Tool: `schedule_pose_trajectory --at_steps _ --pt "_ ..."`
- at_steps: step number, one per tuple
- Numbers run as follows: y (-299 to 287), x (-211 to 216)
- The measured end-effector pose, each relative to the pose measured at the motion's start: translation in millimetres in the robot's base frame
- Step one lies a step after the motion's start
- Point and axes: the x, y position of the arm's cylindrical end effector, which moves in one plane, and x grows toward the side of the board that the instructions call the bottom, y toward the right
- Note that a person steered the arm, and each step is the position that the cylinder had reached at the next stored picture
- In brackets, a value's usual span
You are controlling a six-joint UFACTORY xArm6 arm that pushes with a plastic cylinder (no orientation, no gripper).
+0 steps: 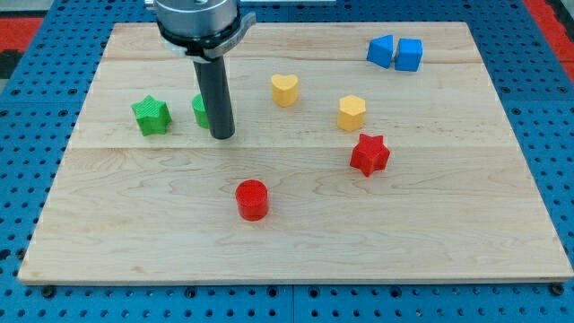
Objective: Push the blue cube to the green circle
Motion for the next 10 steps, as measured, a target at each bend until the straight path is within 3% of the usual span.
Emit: schedule_pose_trajectory --at_steps 2,4,6,7,8,10 --pt "7.7 -30.2" --pt "41.1 -137.2" --pt "203.6 -217.2" --pt "326.5 -217.2" --pt "342.4 -186.7" --pt "273.0 -144.7"
